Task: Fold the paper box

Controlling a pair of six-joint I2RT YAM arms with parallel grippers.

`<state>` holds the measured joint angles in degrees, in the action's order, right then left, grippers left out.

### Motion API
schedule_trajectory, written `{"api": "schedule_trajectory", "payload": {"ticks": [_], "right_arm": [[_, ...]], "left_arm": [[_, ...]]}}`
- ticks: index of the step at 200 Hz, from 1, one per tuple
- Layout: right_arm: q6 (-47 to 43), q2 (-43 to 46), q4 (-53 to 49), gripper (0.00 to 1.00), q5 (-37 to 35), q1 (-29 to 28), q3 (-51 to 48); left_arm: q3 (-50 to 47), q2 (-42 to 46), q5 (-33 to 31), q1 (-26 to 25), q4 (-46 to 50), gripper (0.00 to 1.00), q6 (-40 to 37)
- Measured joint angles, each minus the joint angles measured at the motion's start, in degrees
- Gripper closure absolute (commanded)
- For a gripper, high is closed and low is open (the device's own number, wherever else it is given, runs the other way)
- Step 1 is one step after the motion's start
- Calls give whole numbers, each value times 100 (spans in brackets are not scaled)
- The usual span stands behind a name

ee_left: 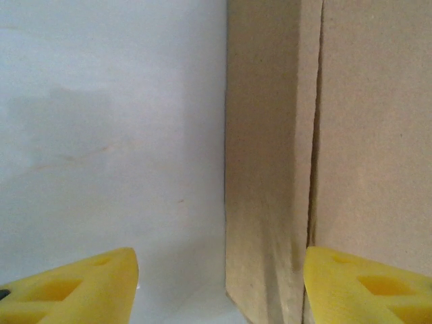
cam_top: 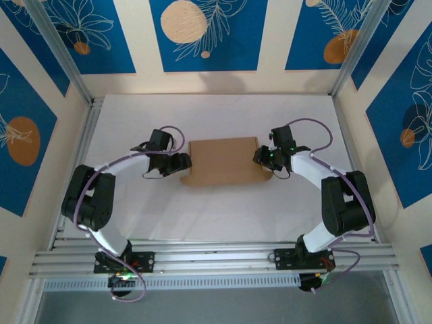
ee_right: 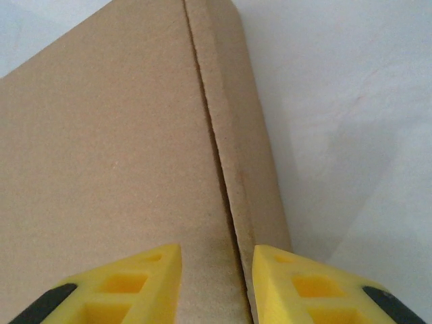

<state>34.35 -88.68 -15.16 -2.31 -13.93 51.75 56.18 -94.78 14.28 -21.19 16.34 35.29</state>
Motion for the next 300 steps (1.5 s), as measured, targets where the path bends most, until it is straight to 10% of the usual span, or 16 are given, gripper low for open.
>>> {"api": "schedule_trajectory", "payload": {"ticks": [129, 259, 300], "right_arm": [[-44, 291, -815, 41, 111, 120, 216], [114, -599, -144, 73, 476, 146, 328], [129, -588, -70, 69, 299, 55, 328]], "left_arm": [[409, 278, 225, 0, 280, 26, -328], [-433, -267, 798, -83, -1246, 58, 546], [-487, -238, 684, -81, -1377, 57, 586]]}}
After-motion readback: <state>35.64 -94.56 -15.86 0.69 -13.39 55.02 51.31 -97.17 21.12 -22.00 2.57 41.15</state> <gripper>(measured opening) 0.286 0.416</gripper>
